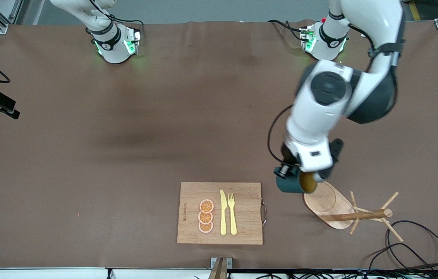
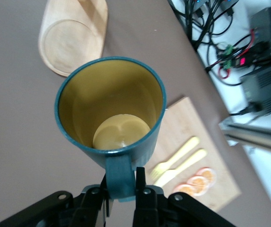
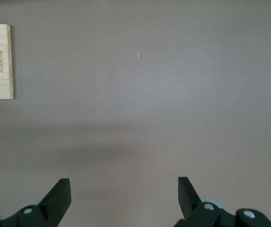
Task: Pass cup and hang on rack
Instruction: 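Lift the mug with the left gripper and carry it toward the rack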
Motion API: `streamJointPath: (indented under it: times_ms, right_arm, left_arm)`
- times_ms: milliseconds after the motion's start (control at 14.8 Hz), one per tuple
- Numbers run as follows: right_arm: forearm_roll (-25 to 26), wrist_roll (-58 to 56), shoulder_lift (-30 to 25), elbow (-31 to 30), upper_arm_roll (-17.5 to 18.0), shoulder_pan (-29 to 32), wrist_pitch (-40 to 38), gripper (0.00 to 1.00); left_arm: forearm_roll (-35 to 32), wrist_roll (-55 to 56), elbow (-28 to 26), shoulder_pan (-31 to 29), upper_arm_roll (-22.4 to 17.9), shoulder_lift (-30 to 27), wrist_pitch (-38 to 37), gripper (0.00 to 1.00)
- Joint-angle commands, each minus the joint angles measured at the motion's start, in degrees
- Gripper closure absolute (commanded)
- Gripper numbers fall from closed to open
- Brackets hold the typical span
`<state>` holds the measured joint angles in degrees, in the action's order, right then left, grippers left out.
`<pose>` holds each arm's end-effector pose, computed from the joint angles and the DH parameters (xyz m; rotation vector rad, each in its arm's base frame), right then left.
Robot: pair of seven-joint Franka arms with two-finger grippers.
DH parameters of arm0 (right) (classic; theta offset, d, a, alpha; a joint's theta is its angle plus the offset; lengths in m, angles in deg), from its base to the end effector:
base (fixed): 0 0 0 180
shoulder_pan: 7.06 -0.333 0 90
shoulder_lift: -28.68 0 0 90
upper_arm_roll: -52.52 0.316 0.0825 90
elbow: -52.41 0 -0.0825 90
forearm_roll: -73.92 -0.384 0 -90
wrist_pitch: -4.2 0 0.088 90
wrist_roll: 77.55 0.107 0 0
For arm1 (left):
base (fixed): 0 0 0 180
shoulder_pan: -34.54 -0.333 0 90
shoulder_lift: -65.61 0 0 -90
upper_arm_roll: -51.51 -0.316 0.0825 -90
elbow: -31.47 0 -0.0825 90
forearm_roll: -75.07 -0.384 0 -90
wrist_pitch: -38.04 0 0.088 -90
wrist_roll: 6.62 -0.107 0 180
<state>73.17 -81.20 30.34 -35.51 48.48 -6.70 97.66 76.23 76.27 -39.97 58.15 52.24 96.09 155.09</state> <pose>0.5685 -0.0418 0.6310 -3.1334 0.0209 -0.1072 0.6720 -0.3027 0.4846 2.5293 1.4336 0.1993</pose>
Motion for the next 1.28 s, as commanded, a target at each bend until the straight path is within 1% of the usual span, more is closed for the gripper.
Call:
streamJointPath:
  times_ms: [0,135,405,540,810,1013,1215]
  right_arm:
    - [0.84,0.4,-0.52,-0.05,0.09,-0.45,-0.3,0.0]
    - [0.84,0.49,-0.52,-0.05,0.09,-0.53,-0.3,0.0]
    - [0.84,0.49,-0.52,-0.14,0.09,-0.53,-0.3,0.0]
    - [0.93,0.49,-0.52,-0.14,0.09,-0.53,-0.3,0.0]
    - [1.45,0.93,-0.52,-0.14,0.17,-0.71,-0.3,0.0]
    - [1.54,0.93,-0.52,-0.23,0.09,-1.06,-0.3,0.0]
    - [1.54,1.37,-0.52,-0.23,0.17,-1.15,-0.3,0.0]
  left_arm:
    - [10.49,-4.12,-1.6,-4.61,0.68,-1.13,5.37,1.0]
    - [19.37,-9.3,-1.77,-7.16,0.42,-0.95,6.96,1.0]
    - [31.78,-19.06,-1.95,-11.47,0.41,-0.95,6.44,0.99]
    - [35.92,-25.12,-2.12,-12.88,0.42,-0.95,5.22,0.99]
    - [45.06,-35.76,-2.12,-17.18,0.41,-0.25,0.39,0.99]
    - [49.45,-42.18,-2.12,-19.47,0.5,1.24,-3.57,1.0]
    - [53.07,-45.8,-2.12,-20.0,0.33,2.3,-4.81,1.0]
